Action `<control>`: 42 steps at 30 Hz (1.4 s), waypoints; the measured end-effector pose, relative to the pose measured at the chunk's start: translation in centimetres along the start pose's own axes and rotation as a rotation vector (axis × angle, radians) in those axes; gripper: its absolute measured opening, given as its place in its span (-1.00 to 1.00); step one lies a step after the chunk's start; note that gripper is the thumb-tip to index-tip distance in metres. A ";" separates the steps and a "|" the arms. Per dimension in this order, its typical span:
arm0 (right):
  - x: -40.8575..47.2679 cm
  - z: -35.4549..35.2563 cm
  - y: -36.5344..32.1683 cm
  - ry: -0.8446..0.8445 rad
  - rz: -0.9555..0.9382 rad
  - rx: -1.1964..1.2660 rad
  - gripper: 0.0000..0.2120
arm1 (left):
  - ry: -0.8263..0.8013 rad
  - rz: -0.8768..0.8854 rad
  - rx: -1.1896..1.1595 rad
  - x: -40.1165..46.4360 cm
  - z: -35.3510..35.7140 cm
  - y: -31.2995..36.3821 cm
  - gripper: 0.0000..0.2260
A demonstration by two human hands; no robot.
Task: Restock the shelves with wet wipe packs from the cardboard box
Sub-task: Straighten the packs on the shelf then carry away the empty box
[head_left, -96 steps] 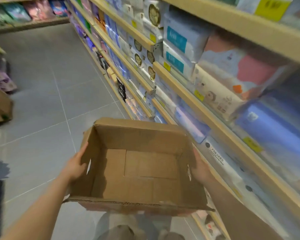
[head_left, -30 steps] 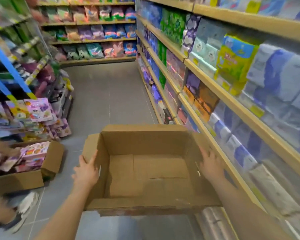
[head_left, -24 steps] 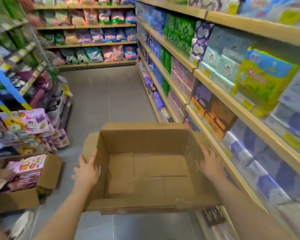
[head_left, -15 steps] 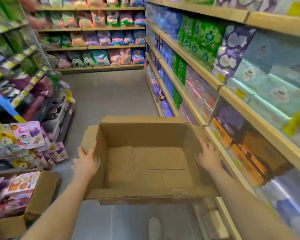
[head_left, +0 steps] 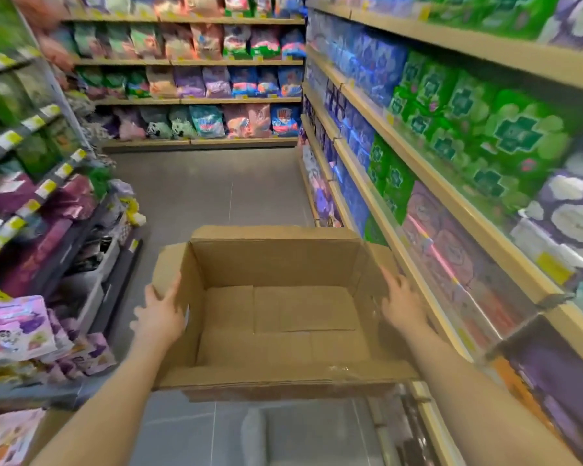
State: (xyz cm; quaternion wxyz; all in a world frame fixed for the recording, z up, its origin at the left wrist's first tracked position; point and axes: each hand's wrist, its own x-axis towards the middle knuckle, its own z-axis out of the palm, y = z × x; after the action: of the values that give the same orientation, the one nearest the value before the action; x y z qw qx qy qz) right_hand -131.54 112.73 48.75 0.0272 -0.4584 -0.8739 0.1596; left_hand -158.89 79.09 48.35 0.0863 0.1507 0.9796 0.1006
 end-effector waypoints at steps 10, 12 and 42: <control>19.0 0.6 -10.3 0.025 0.139 -0.062 -0.34 | -0.030 0.111 0.039 24.7 -3.0 6.5 -0.47; 22.5 0.7 -11.9 0.021 0.157 -0.045 -0.33 | -0.043 0.104 0.038 28.9 -3.8 8.0 -0.47; 92.6 4.5 -34.7 -0.059 0.142 0.126 -0.31 | -0.085 0.070 0.013 97.3 -5.2 30.7 -0.47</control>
State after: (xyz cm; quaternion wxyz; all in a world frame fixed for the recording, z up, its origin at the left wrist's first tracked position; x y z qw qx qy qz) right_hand -213.41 168.23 45.87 0.0191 -0.5116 -0.8279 0.2290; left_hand -242.85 137.27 46.70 0.1235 0.1894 0.9698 0.0908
